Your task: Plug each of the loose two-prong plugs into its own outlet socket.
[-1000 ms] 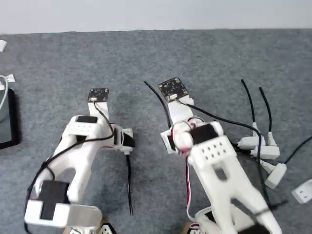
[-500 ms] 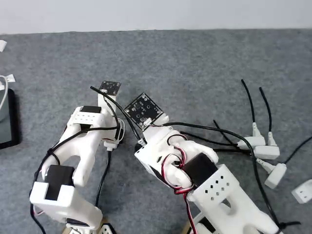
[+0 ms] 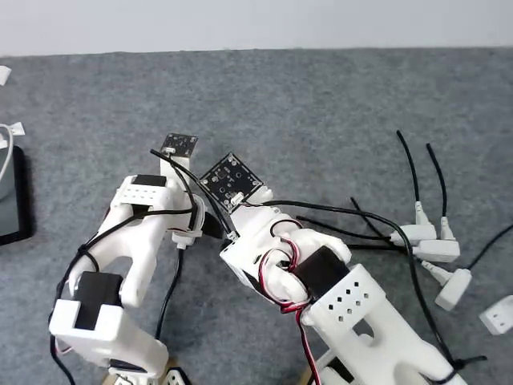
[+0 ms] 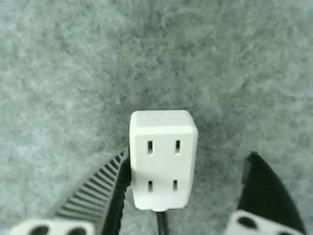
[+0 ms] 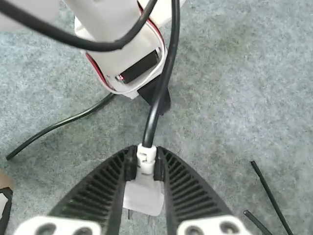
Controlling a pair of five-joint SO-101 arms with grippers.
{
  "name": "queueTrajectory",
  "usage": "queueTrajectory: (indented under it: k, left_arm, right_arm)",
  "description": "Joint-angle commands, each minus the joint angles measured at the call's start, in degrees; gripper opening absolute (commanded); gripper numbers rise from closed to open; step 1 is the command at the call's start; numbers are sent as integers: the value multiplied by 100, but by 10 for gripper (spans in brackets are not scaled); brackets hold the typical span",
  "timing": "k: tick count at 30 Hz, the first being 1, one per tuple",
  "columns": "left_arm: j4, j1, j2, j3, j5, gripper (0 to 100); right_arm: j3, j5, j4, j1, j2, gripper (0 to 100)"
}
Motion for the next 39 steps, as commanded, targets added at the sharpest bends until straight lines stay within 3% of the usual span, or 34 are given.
queueTrajectory:
  k: [1, 7, 18, 25, 30, 39]
  left_arm:
    - [-18, 44, -308, -31, -26, 361]
    - [70, 62, -1178, 497, -448, 361]
    - [-360, 738, -2910, 2079, -1116, 361]
    - [-360, 765, -3042, 2158, -1363, 361]
    - [-360, 774, -3051, 2264, -2101, 362]
    - [-563, 774, -3051, 2299, -2101, 363]
  right_arm:
    - [-132, 62, -224, -40, -4, 8]
    - [88, 193, -567, 4, 4, 8]
    - [343, 273, -892, 119, 4, 8]
    - [334, 290, -892, 119, 4, 8]
    - [369, 554, -1033, 119, 13, 8]
    - [343, 501, -1226, 145, 338, 8]
